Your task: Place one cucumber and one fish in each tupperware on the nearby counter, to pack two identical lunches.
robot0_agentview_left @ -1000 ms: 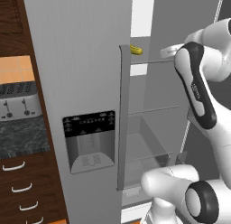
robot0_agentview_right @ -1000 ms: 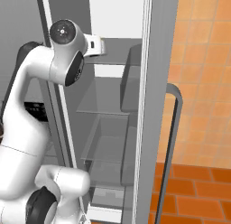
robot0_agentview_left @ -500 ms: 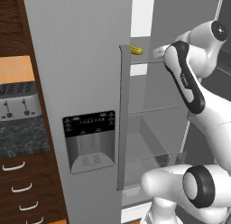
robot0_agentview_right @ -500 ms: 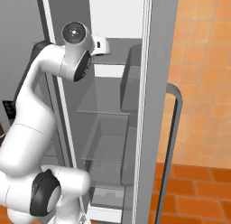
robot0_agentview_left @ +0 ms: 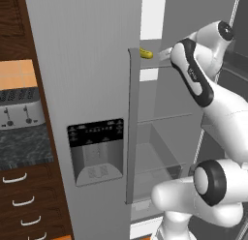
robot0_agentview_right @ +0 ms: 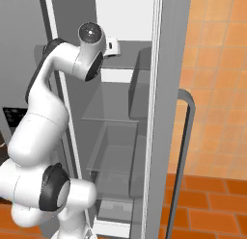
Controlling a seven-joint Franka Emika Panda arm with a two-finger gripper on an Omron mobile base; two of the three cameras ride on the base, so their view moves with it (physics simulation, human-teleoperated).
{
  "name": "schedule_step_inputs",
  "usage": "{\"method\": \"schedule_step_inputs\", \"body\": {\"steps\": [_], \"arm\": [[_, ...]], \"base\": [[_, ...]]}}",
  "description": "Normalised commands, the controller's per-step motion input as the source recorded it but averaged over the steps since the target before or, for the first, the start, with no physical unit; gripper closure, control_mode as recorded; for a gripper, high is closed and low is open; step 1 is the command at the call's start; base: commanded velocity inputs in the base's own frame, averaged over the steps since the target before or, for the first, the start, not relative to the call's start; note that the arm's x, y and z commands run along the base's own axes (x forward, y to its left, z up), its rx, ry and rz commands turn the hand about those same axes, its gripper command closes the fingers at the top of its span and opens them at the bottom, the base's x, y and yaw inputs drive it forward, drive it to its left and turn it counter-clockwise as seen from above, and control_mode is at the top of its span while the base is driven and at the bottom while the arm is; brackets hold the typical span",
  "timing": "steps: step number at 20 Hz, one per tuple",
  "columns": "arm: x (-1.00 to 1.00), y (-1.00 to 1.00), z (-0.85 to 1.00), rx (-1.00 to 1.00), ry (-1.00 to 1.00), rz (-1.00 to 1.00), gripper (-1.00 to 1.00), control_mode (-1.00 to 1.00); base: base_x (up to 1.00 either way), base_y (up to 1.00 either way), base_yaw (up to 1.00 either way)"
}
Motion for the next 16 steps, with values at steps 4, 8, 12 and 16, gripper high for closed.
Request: {"method": "schedule_step_inputs", "body": {"steps": [4,8,12,16], "arm": [[0.51,0.01,-0.05,0.00,0.03,0.00,-1.00,-1.00],[0.44,0.01,-0.01,0.00,0.06,0.00,-1.00,-1.00],[0.42,0.00,-0.01,0.00,0.10,0.00,-1.00,-1.00],[0.33,0.09,-0.25,-0.04,0.03,0.00,-1.00,-1.00]], "base": [[0.00,0.00,0.00],[0.00,0.00,0.00],[0.00,0.00,0.00],[0.00,0.00,0.00]]}}
